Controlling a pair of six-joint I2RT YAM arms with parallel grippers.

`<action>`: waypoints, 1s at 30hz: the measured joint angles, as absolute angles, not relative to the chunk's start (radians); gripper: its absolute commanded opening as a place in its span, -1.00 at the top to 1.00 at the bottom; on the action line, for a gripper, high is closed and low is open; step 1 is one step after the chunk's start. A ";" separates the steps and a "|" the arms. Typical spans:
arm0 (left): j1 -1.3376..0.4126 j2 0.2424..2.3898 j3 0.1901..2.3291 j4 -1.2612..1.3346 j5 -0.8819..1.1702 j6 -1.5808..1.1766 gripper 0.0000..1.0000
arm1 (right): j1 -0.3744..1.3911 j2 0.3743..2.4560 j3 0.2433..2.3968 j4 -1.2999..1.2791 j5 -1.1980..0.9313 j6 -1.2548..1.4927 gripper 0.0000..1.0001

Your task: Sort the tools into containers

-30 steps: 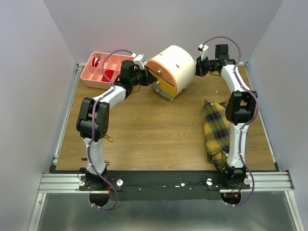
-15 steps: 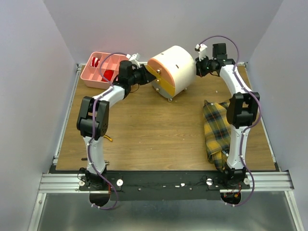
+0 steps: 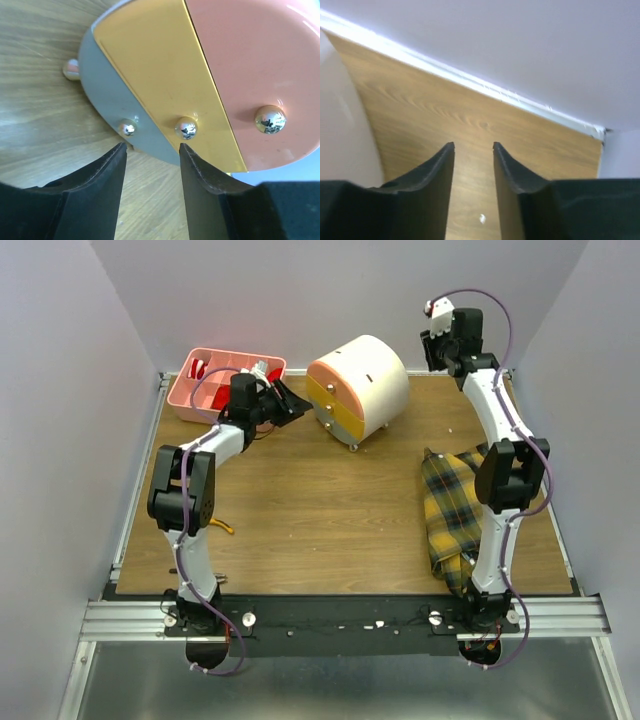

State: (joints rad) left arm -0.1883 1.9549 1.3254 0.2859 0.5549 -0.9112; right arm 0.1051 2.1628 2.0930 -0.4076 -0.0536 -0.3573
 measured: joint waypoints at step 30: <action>-0.362 2.080 1.302 0.288 0.366 -0.955 0.04 | 0.242 2.248 2.352 -0.496 -0.550 -0.210 0.13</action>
